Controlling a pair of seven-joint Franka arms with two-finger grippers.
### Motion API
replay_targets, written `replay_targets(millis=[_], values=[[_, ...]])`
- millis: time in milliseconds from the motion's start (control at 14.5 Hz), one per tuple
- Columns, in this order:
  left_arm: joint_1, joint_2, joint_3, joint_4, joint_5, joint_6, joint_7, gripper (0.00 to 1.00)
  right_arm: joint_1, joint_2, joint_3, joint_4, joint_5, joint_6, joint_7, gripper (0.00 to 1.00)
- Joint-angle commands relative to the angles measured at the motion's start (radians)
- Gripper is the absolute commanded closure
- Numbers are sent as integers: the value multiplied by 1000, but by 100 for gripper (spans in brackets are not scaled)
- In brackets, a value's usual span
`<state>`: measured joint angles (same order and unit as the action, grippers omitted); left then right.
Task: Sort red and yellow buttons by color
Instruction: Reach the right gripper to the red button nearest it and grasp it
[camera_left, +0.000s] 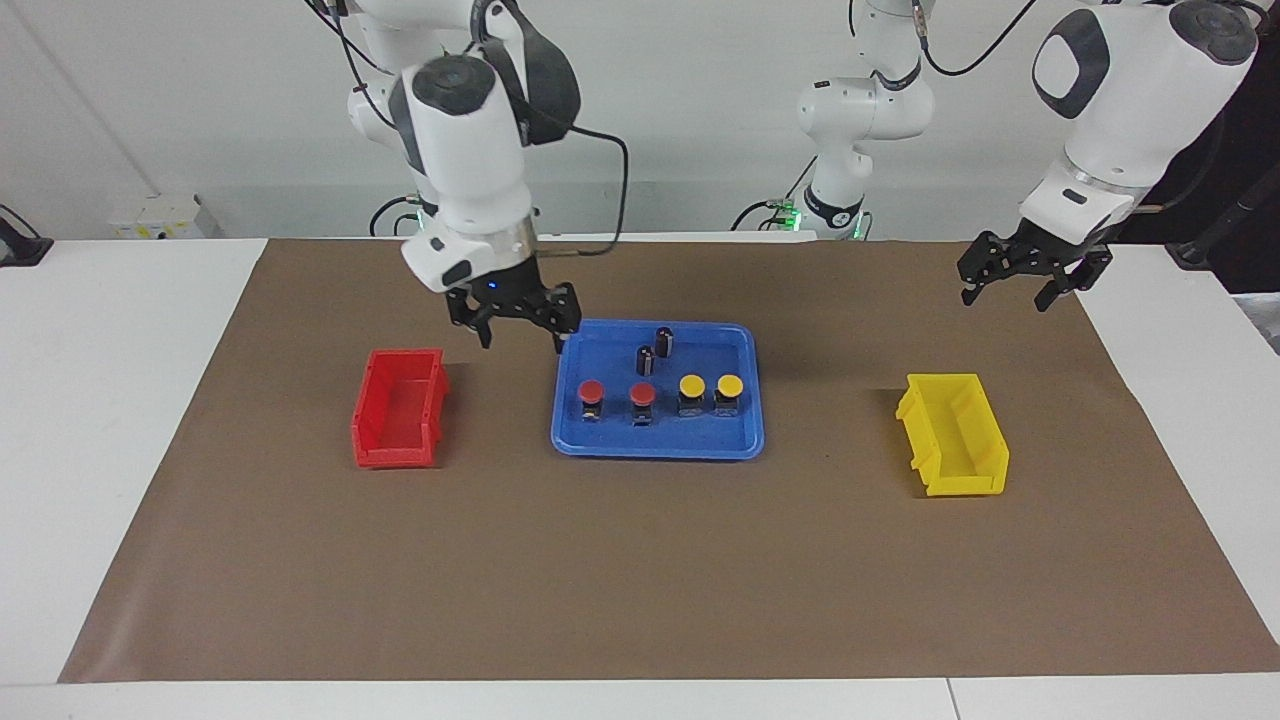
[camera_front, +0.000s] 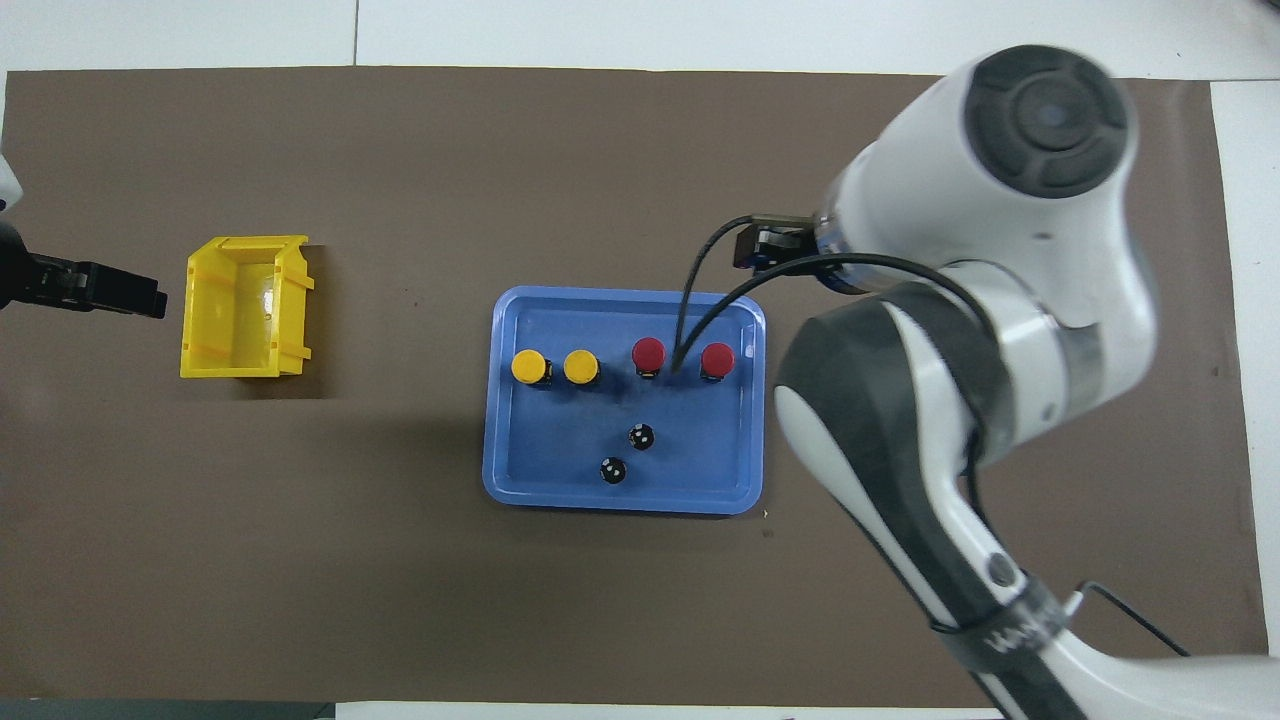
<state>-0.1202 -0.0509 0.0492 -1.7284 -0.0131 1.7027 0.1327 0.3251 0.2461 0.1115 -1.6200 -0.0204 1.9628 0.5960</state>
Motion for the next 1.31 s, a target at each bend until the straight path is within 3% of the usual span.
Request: replay_targets(millis=[0, 275, 481, 688, 894, 963, 1238], values=[[-7, -29, 8, -43, -5, 26, -13, 0, 21, -1, -4, -135, -10, 148, 25, 0], [1, -29, 8, -46, -5, 63, -12, 0, 58, 12, -4, -246, -38, 208, 61, 0], [2, -38, 8, -63, -5, 64, -7, 0, 60, -11, -4, -339, -39, 324, 59, 4], [-12, -47, 6, -94, -5, 95, -16, 0, 78, 4, -4, -346, -39, 332, 61, 9], [-108, -43, 6, -126, -5, 153, -157, 0, 81, 4, -4, -351, -41, 332, 56, 15], [-121, -38, 5, -135, -5, 178, -183, 0, 81, 4, -4, -357, -41, 332, 39, 20], [-238, -7, 5, -181, -5, 290, -336, 0, 78, 2, -4, -363, -41, 331, 11, 60]])
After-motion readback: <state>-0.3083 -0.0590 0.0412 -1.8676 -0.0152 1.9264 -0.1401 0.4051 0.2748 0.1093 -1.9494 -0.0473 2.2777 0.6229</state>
